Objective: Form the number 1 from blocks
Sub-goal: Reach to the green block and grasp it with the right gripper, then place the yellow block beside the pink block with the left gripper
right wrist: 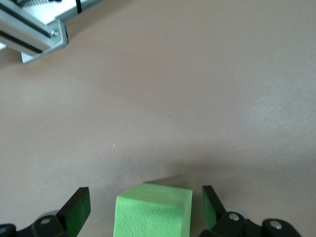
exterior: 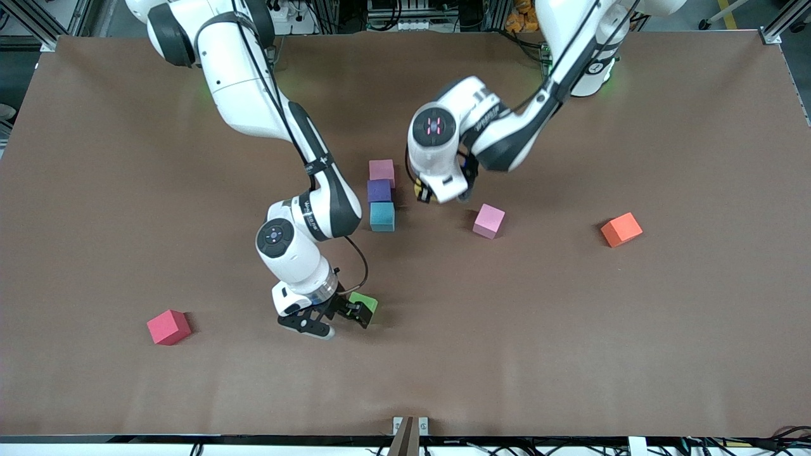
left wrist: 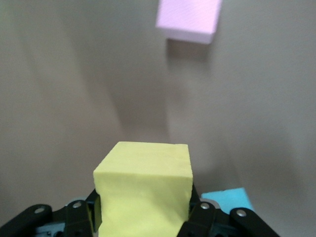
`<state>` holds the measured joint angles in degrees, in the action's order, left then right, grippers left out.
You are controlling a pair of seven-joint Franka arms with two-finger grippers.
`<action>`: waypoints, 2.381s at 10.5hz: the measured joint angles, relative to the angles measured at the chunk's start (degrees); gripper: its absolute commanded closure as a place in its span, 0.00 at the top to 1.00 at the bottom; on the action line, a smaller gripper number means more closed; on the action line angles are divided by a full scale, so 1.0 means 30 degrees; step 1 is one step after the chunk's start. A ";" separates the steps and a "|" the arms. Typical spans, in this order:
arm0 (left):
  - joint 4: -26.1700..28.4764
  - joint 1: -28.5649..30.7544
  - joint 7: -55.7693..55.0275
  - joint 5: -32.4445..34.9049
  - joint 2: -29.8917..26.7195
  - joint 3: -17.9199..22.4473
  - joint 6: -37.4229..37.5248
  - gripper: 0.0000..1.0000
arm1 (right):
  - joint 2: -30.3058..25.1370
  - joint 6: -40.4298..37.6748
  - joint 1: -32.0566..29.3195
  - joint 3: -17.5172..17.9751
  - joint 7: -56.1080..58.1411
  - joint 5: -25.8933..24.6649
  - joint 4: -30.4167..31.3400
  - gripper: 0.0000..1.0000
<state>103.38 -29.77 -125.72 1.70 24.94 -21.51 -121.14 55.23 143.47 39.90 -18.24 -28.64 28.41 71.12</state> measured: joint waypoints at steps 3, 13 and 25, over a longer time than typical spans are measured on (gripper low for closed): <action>0.4376 -0.0059 -0.3430 -0.0602 -0.2608 -0.2374 -0.2515 0.00 | 0.0377 -0.0003 0.0484 -0.0069 0.0002 -0.0005 0.0008 1.00; 0.3163 -0.2412 -1.0020 0.1200 0.1588 -0.3647 -0.5924 0.00 | 0.0341 -0.0428 0.1053 -0.0318 0.0531 -0.0551 0.0869 0.45; -0.1381 -0.4340 -1.0032 0.2042 0.4468 -0.0840 -0.4248 0.77 | -0.2491 -0.3936 0.0640 -0.0994 0.1166 -0.0410 0.2582 0.48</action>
<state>99.24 -42.79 -155.82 7.83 38.34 -24.03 -133.89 47.76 131.66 41.82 -21.22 -25.14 27.18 78.87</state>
